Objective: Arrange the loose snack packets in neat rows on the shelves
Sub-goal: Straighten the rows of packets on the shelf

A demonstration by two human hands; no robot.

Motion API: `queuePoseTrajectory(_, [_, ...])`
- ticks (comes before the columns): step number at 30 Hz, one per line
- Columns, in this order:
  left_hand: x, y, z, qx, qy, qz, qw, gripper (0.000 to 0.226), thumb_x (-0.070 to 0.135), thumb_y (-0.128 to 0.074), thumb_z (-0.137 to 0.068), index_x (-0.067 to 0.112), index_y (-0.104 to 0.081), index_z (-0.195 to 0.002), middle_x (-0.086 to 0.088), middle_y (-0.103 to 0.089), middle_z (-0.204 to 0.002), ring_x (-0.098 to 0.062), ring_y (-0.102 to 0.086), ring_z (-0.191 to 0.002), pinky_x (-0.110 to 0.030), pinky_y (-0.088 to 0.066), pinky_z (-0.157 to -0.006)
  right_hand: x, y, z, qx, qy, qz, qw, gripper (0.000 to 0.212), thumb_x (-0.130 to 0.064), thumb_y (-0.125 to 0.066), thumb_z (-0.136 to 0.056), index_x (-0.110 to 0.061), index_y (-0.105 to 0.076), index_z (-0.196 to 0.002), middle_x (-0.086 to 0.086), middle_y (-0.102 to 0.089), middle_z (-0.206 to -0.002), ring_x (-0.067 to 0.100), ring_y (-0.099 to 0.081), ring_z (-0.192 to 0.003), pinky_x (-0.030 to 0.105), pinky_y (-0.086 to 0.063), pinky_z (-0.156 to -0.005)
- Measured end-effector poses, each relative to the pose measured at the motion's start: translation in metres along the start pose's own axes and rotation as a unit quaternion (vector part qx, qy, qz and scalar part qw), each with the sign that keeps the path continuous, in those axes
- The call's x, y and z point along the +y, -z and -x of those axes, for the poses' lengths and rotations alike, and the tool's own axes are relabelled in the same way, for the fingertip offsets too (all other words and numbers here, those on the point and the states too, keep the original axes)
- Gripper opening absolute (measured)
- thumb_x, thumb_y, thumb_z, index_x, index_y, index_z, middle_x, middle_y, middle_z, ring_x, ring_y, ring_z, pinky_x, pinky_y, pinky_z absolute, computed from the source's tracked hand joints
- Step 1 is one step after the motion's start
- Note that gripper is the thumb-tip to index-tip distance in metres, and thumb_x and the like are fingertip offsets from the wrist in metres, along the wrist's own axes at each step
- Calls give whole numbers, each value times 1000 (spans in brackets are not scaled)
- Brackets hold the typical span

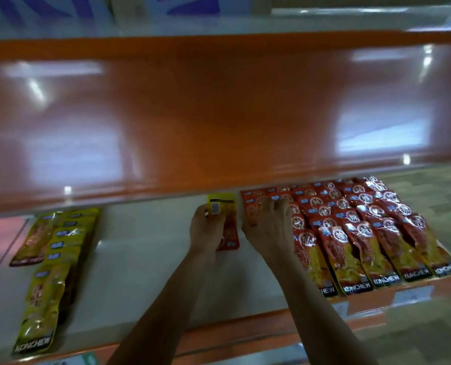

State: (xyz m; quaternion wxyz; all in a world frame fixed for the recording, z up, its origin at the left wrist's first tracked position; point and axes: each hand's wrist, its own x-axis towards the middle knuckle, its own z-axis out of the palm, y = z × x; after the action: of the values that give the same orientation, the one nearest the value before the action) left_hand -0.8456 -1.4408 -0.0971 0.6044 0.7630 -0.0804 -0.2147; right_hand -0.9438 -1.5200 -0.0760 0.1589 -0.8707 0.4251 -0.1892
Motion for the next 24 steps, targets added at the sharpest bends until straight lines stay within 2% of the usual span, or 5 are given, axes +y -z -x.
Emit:
queuePoseTrajectory(5, [-2,2,1,13,-22,-22,999,30,31,-64,-88,21,-59,-115,10,-61,-91,-6,-61,-82,-25,-50,-65,-1,-4,1,42,-10,75,996,58,-46,-64,-79,-5,-52,-119,16,-52,-119,33,-43,-112,41,-38,-89])
queuePoseTrajectory(8, [-3,2,4,14,-24,-32,999,32,33,-65,-87,21,-61,-116,3,-65,-100,-15,-64,-90,-38,-56,-80,2,-7,1,32,-10,84,996,57,-49,-62,-81,-6,-53,-118,14,-51,-121,32,-41,-114,41,-37,-91])
queuePoseTrajectory(11, [-5,1,7,8,-23,-20,999,32,33,-65,-86,23,-61,-116,1,-66,-102,-17,-65,-92,-41,-56,-83,4,-8,3,18,-9,84,996,54,-49,-61,-82,-7,-55,-116,14,-47,-125,32,-38,-117,42,-36,-95])
queuePoseTrajectory(19, [-3,2,14,-1,-77,-75,994,12,27,-62,-89,23,-63,-101,5,-66,-93,-16,-64,-89,-36,-54,-80,4,-12,6,3,-18,104,994,47,-43,-54,-89,-10,-53,-122,12,-44,-130,31,-38,-122,41,-35,-98])
queuePoseTrajectory(24, [0,5,21,-9,-129,-76,989,11,27,-63,-90,24,-64,-101,9,-66,-90,-10,-64,-87,-22,-48,-69,4,-8,7,-3,-18,92,996,54,-53,-52,-90,-10,-52,-123,12,-46,-127,30,-40,-119,39,-37,-96])
